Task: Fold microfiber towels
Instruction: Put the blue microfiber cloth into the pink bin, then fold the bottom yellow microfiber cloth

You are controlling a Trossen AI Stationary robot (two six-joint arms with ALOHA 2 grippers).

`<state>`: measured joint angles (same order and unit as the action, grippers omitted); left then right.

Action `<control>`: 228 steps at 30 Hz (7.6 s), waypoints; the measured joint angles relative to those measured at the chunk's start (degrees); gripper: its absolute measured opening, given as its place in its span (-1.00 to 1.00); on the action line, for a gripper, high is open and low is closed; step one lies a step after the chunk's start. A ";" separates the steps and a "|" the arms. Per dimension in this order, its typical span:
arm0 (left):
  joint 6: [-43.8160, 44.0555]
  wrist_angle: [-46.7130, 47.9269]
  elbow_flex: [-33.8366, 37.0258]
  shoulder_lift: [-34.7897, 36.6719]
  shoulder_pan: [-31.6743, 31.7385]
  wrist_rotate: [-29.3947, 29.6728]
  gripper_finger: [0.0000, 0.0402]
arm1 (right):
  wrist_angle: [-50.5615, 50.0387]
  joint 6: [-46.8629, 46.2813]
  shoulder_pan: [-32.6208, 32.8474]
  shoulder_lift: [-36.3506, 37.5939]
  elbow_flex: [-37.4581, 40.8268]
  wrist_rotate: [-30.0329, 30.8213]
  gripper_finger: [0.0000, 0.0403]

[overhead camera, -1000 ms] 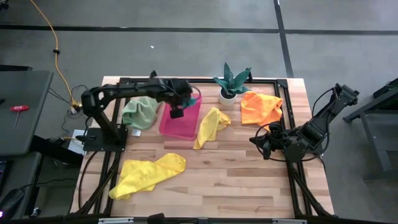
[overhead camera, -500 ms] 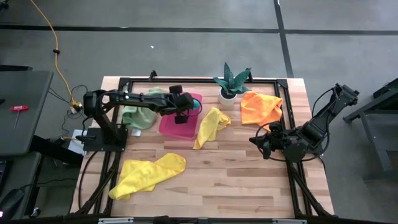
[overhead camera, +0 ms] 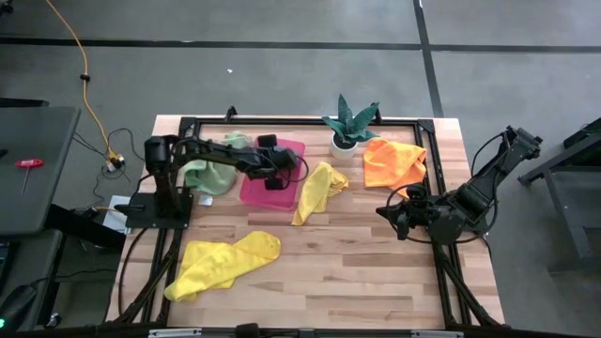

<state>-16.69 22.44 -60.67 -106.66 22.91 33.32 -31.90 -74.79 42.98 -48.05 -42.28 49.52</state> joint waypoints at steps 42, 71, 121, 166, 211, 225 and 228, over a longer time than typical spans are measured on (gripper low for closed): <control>12.12 35.82 -28.17 7.28 -0.01 -16.93 0.07 | 0.04 0.90 0.01 0.02 0.00 0.06 -1.00; 41.71 -30.92 21.45 49.79 -37.76 -7.74 0.06 | 4.57 15.44 0.00 0.02 0.00 7.26 -1.00; 56.01 47.72 19.36 18.87 -36.85 -49.77 0.02 | 5.02 23.83 -18.65 0.02 0.00 -0.06 -1.00; 52.07 40.48 22.10 9.40 -39.79 -58.53 -0.86 | 2.19 23.87 -18.62 0.02 0.00 -3.61 -1.00; 47.61 30.60 -6.20 30.47 -39.42 -21.28 -1.00 | 24.98 41.51 -18.65 -22.62 -0.01 -28.02 -0.38; 53.68 30.44 -6.18 30.71 -39.44 -19.19 -1.00 | 23.54 76.97 -21.62 -49.47 -16.27 -48.19 -0.12; 54.66 30.44 -6.18 30.71 -39.44 -19.69 -1.00 | 21.22 81.62 -22.94 -53.75 -20.66 -50.98 -0.12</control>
<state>37.97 52.88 -66.85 -75.94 -16.53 13.64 -10.68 6.84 20.04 -101.81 -62.95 -1.46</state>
